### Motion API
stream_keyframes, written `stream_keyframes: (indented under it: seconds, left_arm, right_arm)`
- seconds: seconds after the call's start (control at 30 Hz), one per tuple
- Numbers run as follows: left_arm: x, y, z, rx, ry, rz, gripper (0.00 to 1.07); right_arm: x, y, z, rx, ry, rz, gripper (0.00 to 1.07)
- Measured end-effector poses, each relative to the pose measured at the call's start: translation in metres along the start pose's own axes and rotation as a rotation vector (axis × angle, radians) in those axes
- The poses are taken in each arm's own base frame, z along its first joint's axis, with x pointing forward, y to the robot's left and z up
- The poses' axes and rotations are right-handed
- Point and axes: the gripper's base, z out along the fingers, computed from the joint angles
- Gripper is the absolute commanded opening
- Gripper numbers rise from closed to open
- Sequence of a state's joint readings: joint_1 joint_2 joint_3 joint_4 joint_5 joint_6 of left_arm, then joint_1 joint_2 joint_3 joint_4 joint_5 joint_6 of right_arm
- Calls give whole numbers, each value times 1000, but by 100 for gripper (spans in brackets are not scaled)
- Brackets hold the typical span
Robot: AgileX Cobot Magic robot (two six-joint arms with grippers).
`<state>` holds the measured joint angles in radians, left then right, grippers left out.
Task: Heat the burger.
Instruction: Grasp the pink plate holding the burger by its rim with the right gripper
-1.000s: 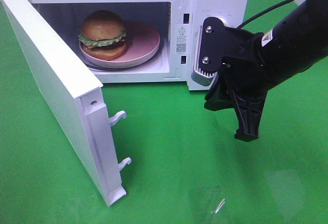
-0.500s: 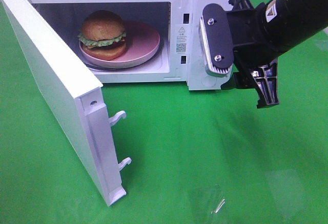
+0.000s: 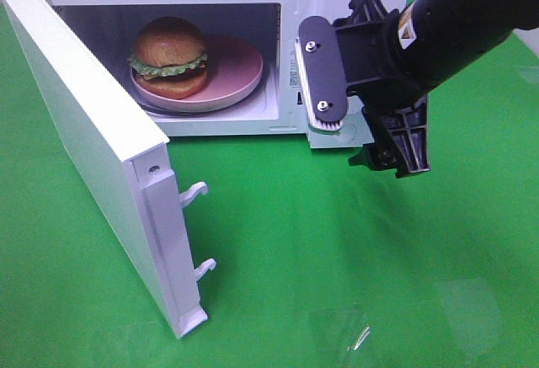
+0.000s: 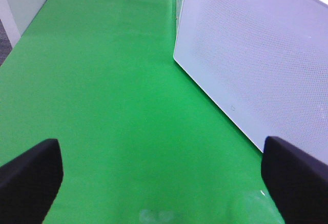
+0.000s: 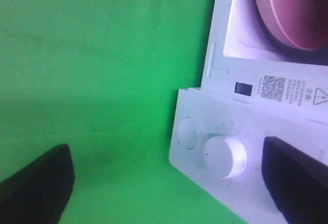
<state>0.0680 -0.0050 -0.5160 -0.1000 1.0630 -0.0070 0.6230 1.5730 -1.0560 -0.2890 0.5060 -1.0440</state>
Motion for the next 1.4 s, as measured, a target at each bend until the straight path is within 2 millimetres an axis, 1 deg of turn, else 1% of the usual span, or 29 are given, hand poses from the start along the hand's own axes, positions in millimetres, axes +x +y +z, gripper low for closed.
stream_keyframes:
  seconds: [0.03, 0.07, 0.1, 0.13, 0.27, 0.3, 0.33, 0.37, 0.4, 0.43, 0.47, 0.57, 0.6, 0.63, 0.67, 0.7, 0.77, 0.87, 0.9, 0.93, 0.97, 1.0, 1.03, 1.07, 1.13, 1.23, 1.27, 1.37, 1.4]
  left_arm:
    - [0, 0, 0, 0, 0, 0, 100]
    - [0, 0, 0, 0, 0, 0, 100]
    - [0, 0, 0, 0, 0, 0, 100]
    - [0, 0, 0, 0, 0, 0, 100]
    - [0, 0, 0, 0, 0, 0, 100]
    - [0, 0, 0, 0, 0, 0, 100]
    - [0, 0, 0, 0, 0, 0, 100]
    - [0, 0, 0, 0, 0, 0, 100]
    - [0, 0, 0, 0, 0, 0, 100]
    - [0, 0, 0, 0, 0, 0, 100]
    - [0, 0, 0, 0, 0, 0, 100]
    - [0, 0, 0, 0, 0, 0, 100]
    - [0, 0, 0, 0, 0, 0, 100]
    - [0, 0, 0, 0, 0, 0, 100]
    - [0, 0, 0, 0, 0, 0, 100]
    - [0, 0, 0, 0, 0, 0, 100]
    - [0, 0, 0, 0, 0, 0, 100]
    - [0, 0, 0, 0, 0, 0, 100]
    - [0, 0, 0, 0, 0, 0, 100]
    - [0, 0, 0, 0, 0, 0, 100]
    - [0, 0, 0, 0, 0, 0, 100]
    - [0, 0, 0, 0, 0, 0, 100]
    - [0, 0, 0, 0, 0, 0, 100]
    - [0, 0, 0, 0, 0, 0, 100]
    - [0, 0, 0, 0, 0, 0, 100]
    - [0, 0, 0, 0, 0, 0, 100]
    - [0, 0, 0, 0, 0, 0, 100]
    - [0, 0, 0, 0, 0, 0, 100]
    - [0, 0, 0, 0, 0, 0, 100]
  right_arm:
    - [0, 0, 0, 0, 0, 0, 95]
    - [-6, -5, 3, 15, 2, -26, 94]
    - [-6, -5, 3, 15, 2, -26, 94]
    - [-12, -10, 7, 31, -1, -39, 94]
    - [-20, -16, 13, 48, -8, -62, 94]
    - [-25, -19, 19, 59, -17, -67, 94]
    - [-25, -19, 19, 59, -17, -67, 94]
    - [-29, -22, 26, 64, -24, -69, 94]
    - [-29, -22, 26, 64, -24, -69, 94]
    - [-31, -25, 33, 63, -24, -74, 94]
    - [-31, -25, 33, 63, -24, -74, 94]
    - [-35, -30, 41, 68, -27, -76, 93]
    - [-38, -34, 47, 72, -31, -77, 93]
    - [-38, -34, 47, 72, -31, -77, 93]
    - [-40, -36, 53, 73, -34, -79, 92]
    - [-40, -36, 53, 73, -34, -79, 92]
    - [-49, -42, 64, 93, -58, -77, 92]
    - [-50, -43, 66, 96, -62, -75, 92]
    - [-52, -45, 72, 100, -68, -73, 92]
    - [-52, -45, 72, 100, -68, -73, 92]
    - [-54, -46, 79, 100, -72, -72, 92]
    - [-54, -46, 79, 100, -72, -72, 92]
    - [-56, -47, 86, 102, -78, -70, 92]
    - [-56, -47, 86, 102, -78, -70, 92]
    - [-60, -48, 100, 106, -90, -59, 91]
    - [-61, -48, 103, 107, -93, -54, 91]
    - [-63, -49, 111, 104, -95, -47, 91]
    - [-65, -51, 117, 109, -100, -42, 91]
    - [-67, -52, 124, 109, -102, -40, 91]
